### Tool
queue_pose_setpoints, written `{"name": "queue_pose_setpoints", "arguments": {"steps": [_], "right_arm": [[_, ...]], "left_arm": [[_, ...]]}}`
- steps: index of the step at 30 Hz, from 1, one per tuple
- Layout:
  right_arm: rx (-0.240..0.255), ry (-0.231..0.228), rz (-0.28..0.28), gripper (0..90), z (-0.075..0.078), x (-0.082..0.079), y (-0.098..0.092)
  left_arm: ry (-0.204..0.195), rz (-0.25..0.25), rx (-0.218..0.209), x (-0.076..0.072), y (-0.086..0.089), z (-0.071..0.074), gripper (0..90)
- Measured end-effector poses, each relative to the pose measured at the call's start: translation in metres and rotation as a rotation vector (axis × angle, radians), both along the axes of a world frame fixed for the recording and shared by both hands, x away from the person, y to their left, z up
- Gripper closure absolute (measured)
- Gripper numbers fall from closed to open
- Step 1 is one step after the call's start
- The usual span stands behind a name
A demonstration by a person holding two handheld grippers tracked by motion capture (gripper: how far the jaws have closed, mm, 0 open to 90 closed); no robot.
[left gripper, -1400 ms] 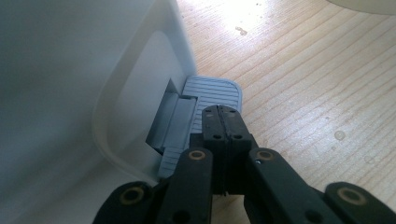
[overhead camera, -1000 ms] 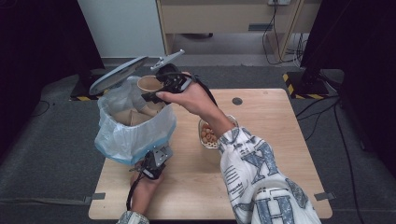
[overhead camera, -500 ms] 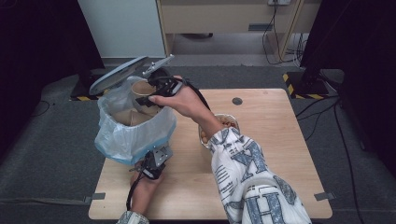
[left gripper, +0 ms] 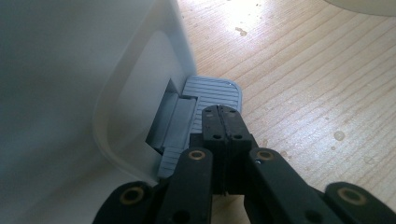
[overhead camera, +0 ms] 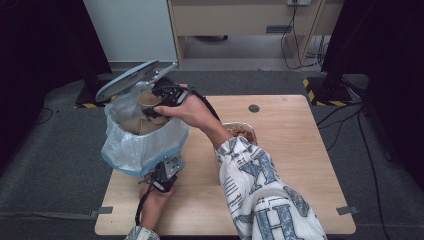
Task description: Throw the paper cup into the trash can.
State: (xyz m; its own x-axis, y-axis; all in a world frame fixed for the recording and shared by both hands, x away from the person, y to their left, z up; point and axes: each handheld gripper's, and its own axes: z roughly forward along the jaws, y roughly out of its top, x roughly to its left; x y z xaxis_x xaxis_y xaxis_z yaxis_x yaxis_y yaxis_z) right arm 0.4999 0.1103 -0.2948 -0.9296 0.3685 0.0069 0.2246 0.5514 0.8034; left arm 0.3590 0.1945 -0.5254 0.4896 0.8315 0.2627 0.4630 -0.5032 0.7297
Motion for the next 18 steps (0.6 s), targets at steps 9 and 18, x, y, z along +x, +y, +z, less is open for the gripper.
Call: {"name": "queue_pose_setpoints", "arguments": {"steps": [9, 18], "right_arm": [[0.021, -0.020, -0.009, 10.4, 0.000, -0.003, 0.000], [0.056, -0.046, -0.016, 6.5, 0.006, -0.007, -0.008]], "left_arm": [[-0.001, 0.001, 0.002, 0.000, 0.000, 0.000, 89.1], [-0.001, 0.000, 0.002, 0.000, 0.000, 0.000, 89.1]]}}
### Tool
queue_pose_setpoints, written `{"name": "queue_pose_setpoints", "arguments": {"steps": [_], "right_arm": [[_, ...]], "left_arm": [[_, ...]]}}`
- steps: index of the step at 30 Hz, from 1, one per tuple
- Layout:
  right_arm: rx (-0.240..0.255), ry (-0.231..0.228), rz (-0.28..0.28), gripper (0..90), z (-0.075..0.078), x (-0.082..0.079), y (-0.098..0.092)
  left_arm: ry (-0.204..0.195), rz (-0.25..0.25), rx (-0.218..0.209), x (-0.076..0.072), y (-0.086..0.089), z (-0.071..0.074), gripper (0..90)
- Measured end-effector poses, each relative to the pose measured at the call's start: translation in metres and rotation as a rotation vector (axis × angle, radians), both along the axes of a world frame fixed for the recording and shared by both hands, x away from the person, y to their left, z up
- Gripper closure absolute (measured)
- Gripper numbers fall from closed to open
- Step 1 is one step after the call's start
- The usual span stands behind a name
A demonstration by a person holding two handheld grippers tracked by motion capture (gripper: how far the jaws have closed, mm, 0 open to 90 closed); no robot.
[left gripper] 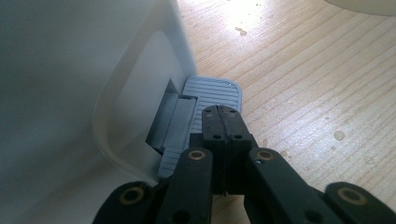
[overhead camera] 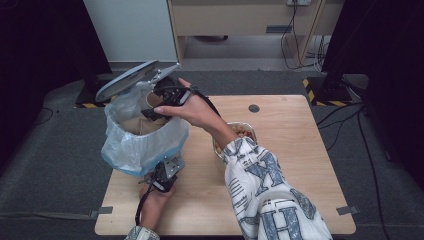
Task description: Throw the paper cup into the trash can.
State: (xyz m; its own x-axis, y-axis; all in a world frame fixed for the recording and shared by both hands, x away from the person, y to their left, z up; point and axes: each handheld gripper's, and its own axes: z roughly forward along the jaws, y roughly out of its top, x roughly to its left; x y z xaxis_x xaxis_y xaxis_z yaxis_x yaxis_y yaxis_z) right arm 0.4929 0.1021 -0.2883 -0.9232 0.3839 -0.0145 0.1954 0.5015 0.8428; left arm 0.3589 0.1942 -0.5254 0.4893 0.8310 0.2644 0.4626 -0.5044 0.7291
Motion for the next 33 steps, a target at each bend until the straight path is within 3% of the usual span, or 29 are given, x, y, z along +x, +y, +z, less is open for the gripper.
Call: {"name": "queue_pose_setpoints", "arguments": {"steps": [15, 33], "right_arm": [[0.007, 0.003, -0.011, 7.3, -0.003, 0.002, -0.014], [0.028, -0.013, -0.028, 7.7, 0.006, -0.001, -0.029]], "left_arm": [[-0.003, 0.000, -0.002, 0.000, 0.000, 0.000, 89.0], [-0.002, -0.001, 0.003, 0.000, 0.000, 0.000, 89.0]]}}
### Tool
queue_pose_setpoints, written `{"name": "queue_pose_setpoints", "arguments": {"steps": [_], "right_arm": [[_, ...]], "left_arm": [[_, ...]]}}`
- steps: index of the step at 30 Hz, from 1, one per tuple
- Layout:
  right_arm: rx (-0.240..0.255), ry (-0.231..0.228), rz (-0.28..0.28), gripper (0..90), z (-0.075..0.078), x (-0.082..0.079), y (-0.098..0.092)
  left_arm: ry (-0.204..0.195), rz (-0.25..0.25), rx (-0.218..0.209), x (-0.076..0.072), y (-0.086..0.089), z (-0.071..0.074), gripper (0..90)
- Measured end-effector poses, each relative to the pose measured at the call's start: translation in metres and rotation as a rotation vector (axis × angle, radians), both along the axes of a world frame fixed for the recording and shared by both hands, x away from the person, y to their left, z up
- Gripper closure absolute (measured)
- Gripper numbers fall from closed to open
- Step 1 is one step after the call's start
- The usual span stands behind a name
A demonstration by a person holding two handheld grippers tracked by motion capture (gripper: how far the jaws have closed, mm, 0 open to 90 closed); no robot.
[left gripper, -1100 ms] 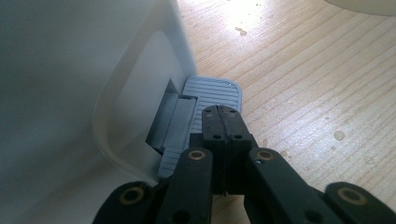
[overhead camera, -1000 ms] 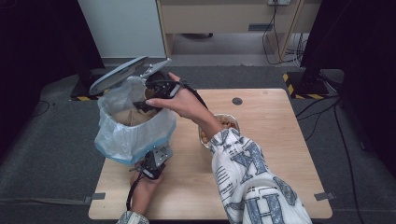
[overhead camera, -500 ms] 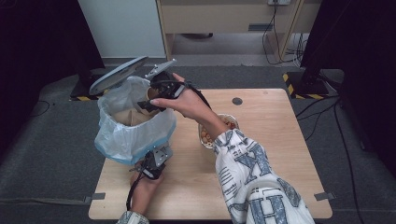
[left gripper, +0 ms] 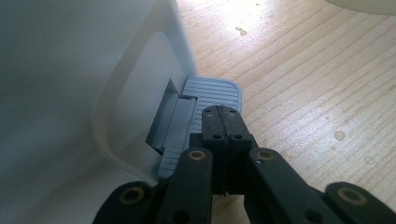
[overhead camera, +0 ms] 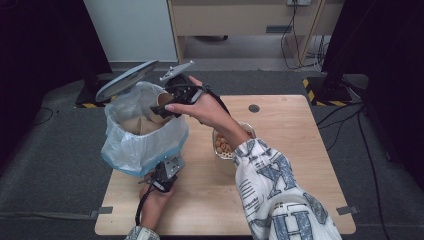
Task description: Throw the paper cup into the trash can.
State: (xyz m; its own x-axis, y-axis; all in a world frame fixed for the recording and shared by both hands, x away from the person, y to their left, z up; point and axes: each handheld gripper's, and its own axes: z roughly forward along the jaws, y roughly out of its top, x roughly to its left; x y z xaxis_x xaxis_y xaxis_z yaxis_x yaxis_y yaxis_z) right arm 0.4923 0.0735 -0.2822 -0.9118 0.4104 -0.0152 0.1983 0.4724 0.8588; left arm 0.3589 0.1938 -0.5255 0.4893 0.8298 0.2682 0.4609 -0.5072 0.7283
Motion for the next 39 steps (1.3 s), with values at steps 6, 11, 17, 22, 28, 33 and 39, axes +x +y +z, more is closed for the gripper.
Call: {"name": "queue_pose_setpoints", "arguments": {"steps": [6, 11, 17, 22, 28, 33, 39], "right_arm": [[0.007, -0.005, 0.001, 8.2, 0.003, -0.002, -0.003], [0.027, -0.015, -0.012, 7.9, 0.011, -0.004, -0.015], [0.044, -0.022, -0.028, 7.6, 0.014, -0.005, -0.029], [0.048, -0.023, -0.051, 7.6, 0.015, -0.003, -0.045], [0.059, -0.024, -0.080, 7.4, 0.013, 0.000, -0.064], [0.066, -0.017, -0.107, 7.3, 0.009, 0.004, -0.080], [0.069, -0.011, -0.144, 7.3, 0.003, 0.008, -0.104]], "left_arm": [[0.000, 0.000, -0.001, 0.000, 0.000, 0.000, 89.0], [-0.001, -0.001, 0.000, 0.000, 0.000, 0.000, 89.1], [-0.001, 0.000, 0.002, 0.000, 0.000, 0.000, 89.0], [0.000, -0.001, 0.001, 0.000, 0.000, 0.000, 89.0], [-0.001, -0.002, 0.000, 0.000, 0.000, 0.000, 89.0], [0.001, -0.002, -0.003, 0.000, 0.000, 0.000, 89.0], [0.000, -0.002, -0.004, 0.000, 0.000, 0.000, 89.0]]}}
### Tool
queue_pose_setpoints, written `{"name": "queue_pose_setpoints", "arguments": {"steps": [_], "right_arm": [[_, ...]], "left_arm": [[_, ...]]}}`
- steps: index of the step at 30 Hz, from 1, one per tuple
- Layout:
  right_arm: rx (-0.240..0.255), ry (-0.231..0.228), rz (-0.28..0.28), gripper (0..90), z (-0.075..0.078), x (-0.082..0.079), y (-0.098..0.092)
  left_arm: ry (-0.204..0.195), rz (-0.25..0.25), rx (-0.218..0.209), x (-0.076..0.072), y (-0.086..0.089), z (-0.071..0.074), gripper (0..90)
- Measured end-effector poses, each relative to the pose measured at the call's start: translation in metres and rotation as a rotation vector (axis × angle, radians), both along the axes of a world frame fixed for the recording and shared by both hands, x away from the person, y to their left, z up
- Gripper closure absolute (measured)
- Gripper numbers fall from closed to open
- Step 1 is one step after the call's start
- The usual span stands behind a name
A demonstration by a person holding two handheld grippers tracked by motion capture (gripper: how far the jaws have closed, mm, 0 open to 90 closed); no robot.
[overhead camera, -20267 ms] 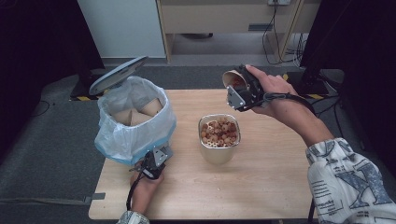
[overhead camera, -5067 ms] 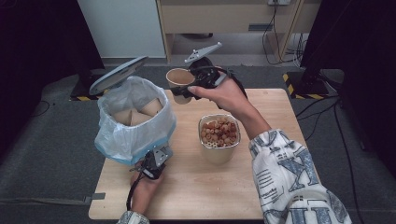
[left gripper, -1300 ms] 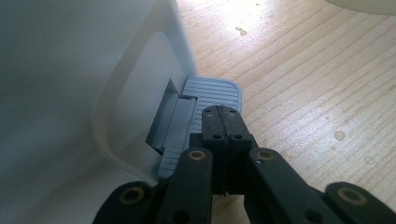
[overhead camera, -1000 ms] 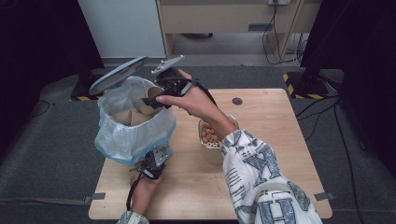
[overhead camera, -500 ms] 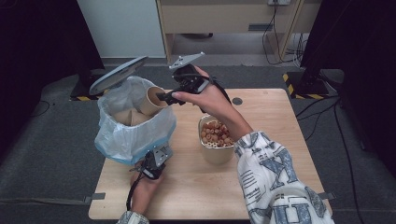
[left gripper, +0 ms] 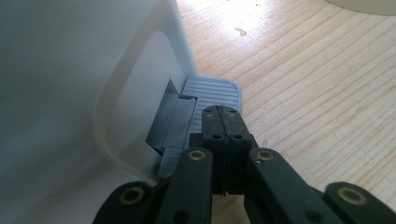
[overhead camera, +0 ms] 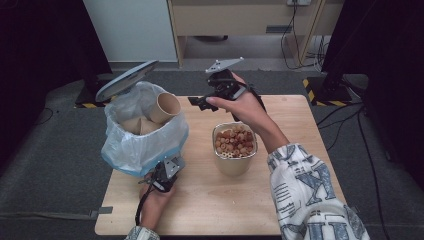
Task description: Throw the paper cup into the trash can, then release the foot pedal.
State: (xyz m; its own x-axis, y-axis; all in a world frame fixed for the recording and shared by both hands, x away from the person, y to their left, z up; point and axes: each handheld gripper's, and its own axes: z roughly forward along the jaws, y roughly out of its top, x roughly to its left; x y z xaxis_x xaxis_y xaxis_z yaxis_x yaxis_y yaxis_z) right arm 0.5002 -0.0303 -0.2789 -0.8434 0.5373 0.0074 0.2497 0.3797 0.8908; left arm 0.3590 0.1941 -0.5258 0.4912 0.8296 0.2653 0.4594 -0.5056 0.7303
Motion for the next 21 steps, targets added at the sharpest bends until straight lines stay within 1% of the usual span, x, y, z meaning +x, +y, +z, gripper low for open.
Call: {"name": "queue_pose_setpoints", "arguments": {"steps": [1, 2, 3, 4, 5, 6, 7, 8, 9, 10, 11, 12, 13, 15, 16, 17, 19, 21], "right_arm": [[0.000, 0.003, -0.007, 7.3, -0.001, 0.001, -0.004], [0.000, 0.008, -0.029, 7.1, -0.006, 0.002, -0.016], [0.000, 0.008, -0.029, 7.1, -0.006, 0.002, -0.016], [0.007, 0.011, -0.052, 7.1, -0.011, 0.003, -0.028], [0.009, 0.014, -0.063, 7.0, -0.013, 0.004, -0.034], [0.009, 0.014, -0.063, 7.0, -0.013, 0.004, -0.034], [0.009, 0.015, -0.073, 6.9, -0.016, 0.005, -0.040], [0.013, 0.021, -0.093, 6.9, -0.020, 0.006, -0.050], [0.013, 0.021, -0.093, 6.9, -0.020, 0.006, -0.050], [0.012, 0.027, -0.121, 6.9, -0.025, 0.007, -0.064], [0.012, 0.027, -0.121, 6.9, -0.025, 0.007, -0.064], [0.020, 0.032, -0.144, 6.8, -0.029, 0.008, -0.075], [0.020, 0.032, -0.144, 6.8, -0.029, 0.008, -0.075], [0.022, 0.034, -0.165, 6.6, -0.033, 0.008, -0.086], [0.028, 0.037, -0.185, 6.1, -0.037, 0.007, -0.097], [0.028, 0.037, -0.185, 6.1, -0.037, 0.007, -0.097], [0.030, 0.038, -0.210, 5.7, -0.042, 0.006, -0.107], [0.032, 0.037, -0.235, 5.5, -0.047, 0.005, -0.117]], "left_arm": [[0.001, 0.000, -0.003, 0.000, 0.000, 0.000, 89.0], [0.000, 0.001, -0.003, 0.000, 0.000, 0.000, 89.0], [0.000, 0.001, -0.002, 0.000, 0.000, 0.000, 89.0], [-0.005, 0.004, -0.004, -0.001, -0.001, -0.001, 88.5], [-0.006, 0.006, 0.001, -0.001, -0.002, -0.001, 85.5], [-0.013, 0.012, 0.008, -0.003, -0.003, 0.000, 85.5], [-0.021, 0.014, 0.015, -0.004, -0.004, 0.001, 82.6], [-0.026, 0.011, 0.008, -0.005, -0.005, 0.002, 76.2], [-0.018, 0.017, -0.009, -0.006, -0.006, 0.004, 76.2], [-0.021, 0.020, -0.026, -0.008, -0.009, 0.006, 70.2], [-0.021, 0.020, -0.026, -0.008, -0.009, 0.006, 68.4], [-0.039, 0.010, -0.045, -0.013, -0.011, 0.011, 66.9], [-0.039, 0.010, -0.045, -0.013, -0.011, 0.011, 65.5], [-0.047, 0.000, -0.051, -0.017, -0.013, 0.014, 63.8], [-0.052, -0.005, -0.065, -0.021, -0.014, 0.017, 60.8], [-0.052, -0.005, -0.065, -0.021, -0.014, 0.017, 59.3], [-0.056, -0.001, -0.087, -0.023, -0.013, 0.019, 57.6], [-0.058, -0.002, -0.085, -0.025, -0.012, 0.020, 55.5]]}}
